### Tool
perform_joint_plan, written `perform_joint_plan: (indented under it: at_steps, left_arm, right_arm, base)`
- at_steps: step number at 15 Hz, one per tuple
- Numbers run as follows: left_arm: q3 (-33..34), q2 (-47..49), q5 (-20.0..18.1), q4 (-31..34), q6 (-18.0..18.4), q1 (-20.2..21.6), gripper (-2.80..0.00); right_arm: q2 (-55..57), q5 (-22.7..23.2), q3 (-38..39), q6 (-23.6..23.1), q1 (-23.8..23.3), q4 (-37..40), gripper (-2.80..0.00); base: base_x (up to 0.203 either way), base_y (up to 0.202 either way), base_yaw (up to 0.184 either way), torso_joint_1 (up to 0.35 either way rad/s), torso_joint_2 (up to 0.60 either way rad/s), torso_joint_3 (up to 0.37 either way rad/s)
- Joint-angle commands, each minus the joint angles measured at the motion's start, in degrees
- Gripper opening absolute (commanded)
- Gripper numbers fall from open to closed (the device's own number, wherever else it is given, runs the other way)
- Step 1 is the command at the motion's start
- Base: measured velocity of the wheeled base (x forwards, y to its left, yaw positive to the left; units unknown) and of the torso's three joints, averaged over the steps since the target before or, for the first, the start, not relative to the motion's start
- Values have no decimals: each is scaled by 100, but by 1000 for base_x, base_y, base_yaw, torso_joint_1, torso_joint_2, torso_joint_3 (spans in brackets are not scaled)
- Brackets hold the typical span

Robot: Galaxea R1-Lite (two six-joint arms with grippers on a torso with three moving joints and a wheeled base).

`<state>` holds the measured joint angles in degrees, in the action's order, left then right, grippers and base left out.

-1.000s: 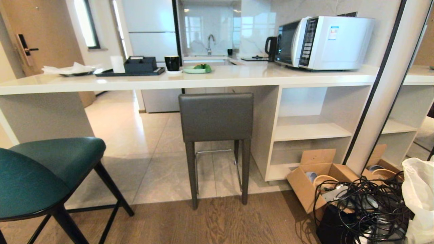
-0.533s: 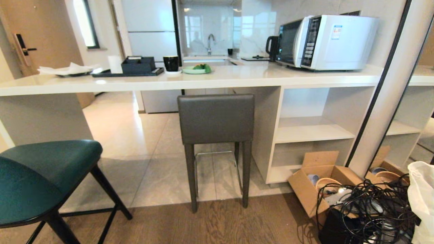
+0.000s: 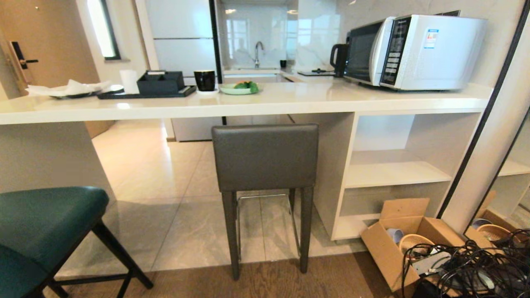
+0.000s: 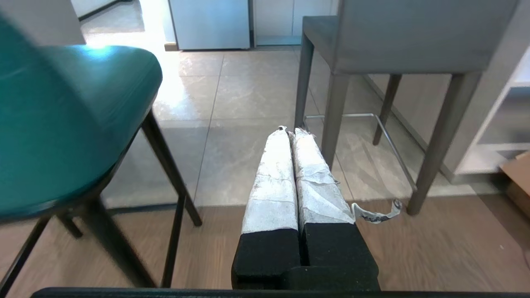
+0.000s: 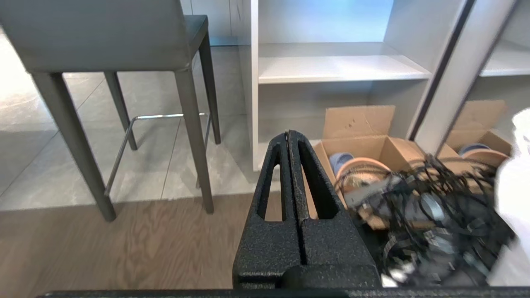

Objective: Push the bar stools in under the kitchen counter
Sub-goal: Pull the gray chair out from under the dining table

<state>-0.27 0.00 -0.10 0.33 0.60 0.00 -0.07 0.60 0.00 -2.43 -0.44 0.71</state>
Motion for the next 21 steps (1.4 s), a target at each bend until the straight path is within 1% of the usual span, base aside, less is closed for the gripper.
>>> perform_joint_plan:
  at_steps: [1, 21]
  left_arm:
    - [0, 9, 1, 2, 2, 3, -280]
    - [0, 0, 1, 2, -7, 7, -280]
  right_arm:
    - [-1, 2, 0, -4, 0, 0, -280]
    - [-1, 2, 0, -4, 0, 0, -280]
  base:
    - [193, 0, 1, 1, 5, 2]
    - [195, 0, 1, 3, 2, 3]
